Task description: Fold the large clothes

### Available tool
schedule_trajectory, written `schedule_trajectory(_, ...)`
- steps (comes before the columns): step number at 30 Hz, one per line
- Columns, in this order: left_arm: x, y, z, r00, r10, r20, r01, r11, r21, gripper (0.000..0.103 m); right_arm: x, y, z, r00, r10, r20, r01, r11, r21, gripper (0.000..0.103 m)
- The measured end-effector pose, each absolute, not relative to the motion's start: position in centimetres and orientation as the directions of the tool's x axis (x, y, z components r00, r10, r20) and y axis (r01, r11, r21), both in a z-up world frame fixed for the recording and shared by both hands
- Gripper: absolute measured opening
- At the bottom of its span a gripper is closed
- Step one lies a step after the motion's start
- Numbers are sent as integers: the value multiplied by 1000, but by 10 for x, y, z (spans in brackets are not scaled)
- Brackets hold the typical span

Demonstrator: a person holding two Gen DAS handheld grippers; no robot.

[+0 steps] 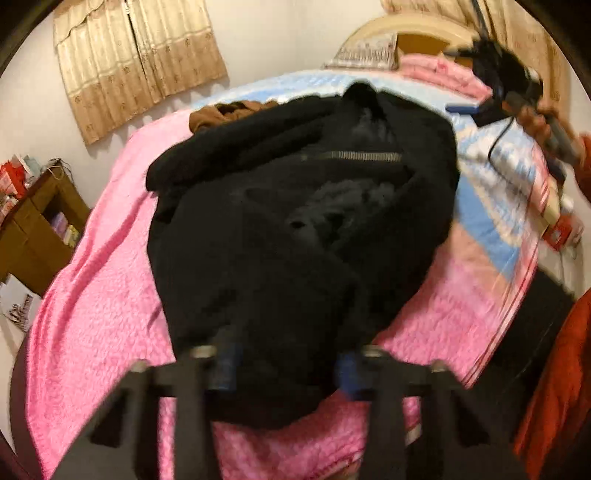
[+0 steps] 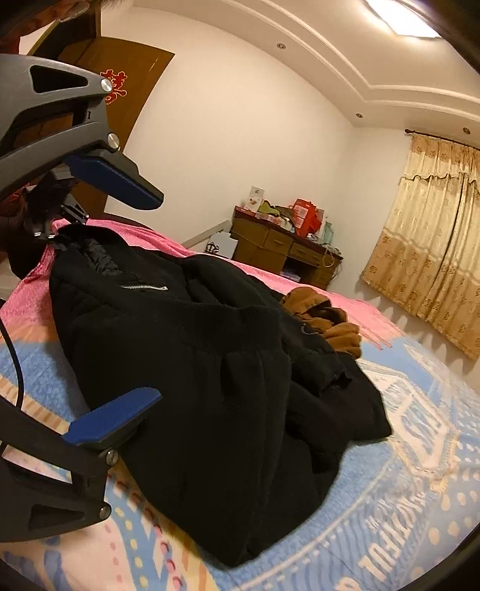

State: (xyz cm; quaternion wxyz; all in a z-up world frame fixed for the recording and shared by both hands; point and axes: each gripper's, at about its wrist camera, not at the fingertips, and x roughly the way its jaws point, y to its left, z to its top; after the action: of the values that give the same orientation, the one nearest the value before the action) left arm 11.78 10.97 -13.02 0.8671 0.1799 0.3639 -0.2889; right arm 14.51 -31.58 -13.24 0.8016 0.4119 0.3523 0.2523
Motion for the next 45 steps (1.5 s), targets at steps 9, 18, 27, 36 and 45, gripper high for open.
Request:
schedule_trajectory(9,171,147,-101,596,-543,-591,461,834,-302,21,140,-315,-80,760,437,-481,-221,870,441,98)
schedule_trajectory(18,198,138,-118,591,-486,-644,351,873,-338,59,232,-248,-111,642,366,-674,-387,913,127,97)
schedule_trajectory(27,185,131,-117,580,-485,-655,390,871,-299,16,255,-232,-144,567,293,-770,-409,912,46,24)
schedule_trajectory(36,180,143,-46,691,-491,-531,361,870,-335,14,158,-265,-54,850,130,-510,-184,981,-57,20)
schedule_trajectory(45,267,136,-10,743,-435,-509,288,894,-344,14,189,-255,-14,928,-9,-371,-50,988,-149,20)
